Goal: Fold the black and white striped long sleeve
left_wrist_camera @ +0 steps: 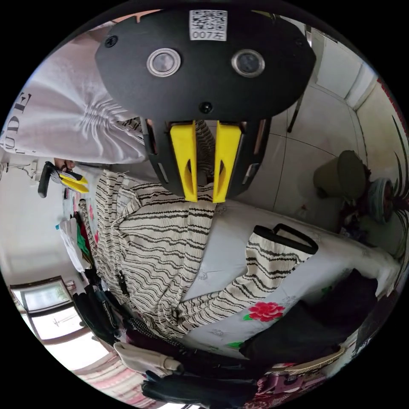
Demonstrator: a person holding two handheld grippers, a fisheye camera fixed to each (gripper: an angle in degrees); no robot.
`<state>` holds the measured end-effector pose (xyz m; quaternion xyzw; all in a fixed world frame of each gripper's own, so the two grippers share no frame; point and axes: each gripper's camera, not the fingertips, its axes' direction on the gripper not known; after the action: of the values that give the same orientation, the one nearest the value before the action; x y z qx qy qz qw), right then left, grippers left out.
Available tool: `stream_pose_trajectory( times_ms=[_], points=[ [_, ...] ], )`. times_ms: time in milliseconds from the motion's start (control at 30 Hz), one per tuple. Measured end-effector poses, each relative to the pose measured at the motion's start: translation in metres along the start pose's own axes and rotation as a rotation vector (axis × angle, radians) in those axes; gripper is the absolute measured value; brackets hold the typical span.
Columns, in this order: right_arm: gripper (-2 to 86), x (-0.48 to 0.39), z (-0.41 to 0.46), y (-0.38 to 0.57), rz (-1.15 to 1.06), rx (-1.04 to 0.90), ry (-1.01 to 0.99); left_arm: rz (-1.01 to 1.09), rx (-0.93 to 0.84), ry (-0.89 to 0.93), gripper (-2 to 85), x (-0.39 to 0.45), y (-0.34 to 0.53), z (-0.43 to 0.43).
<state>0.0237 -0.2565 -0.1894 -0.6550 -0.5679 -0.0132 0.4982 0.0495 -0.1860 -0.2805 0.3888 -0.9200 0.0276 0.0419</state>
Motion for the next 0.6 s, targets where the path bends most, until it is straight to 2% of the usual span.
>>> stream_pose_trajectory(
  times_ms=[133,200,333,467,600],
  points=[
    [7.4,0.028,0.015,0.012,0.152,-0.060,0.009,0.030,-0.032,-0.006,10.1,0.006,-0.014,0.018],
    [7.2,0.028,0.033,0.008,0.174,-0.119,-0.028,0.042,-0.071,-0.025,7.7,0.014,-0.026,0.029],
    [5.2,0.016,0.042,-0.010,0.231,-0.168,0.104,0.086,-0.140,-0.068,0.9,0.023,-0.039,0.028],
    [3.8,0.004,0.049,-0.019,0.184,-0.207,-0.017,0.107,-0.137,-0.024,-0.6,0.030,-0.045,0.018],
    [1.6,-0.008,0.061,-0.030,0.188,-0.212,-0.039,0.107,-0.093,0.032,-0.8,0.034,-0.047,0.000]
  ],
)
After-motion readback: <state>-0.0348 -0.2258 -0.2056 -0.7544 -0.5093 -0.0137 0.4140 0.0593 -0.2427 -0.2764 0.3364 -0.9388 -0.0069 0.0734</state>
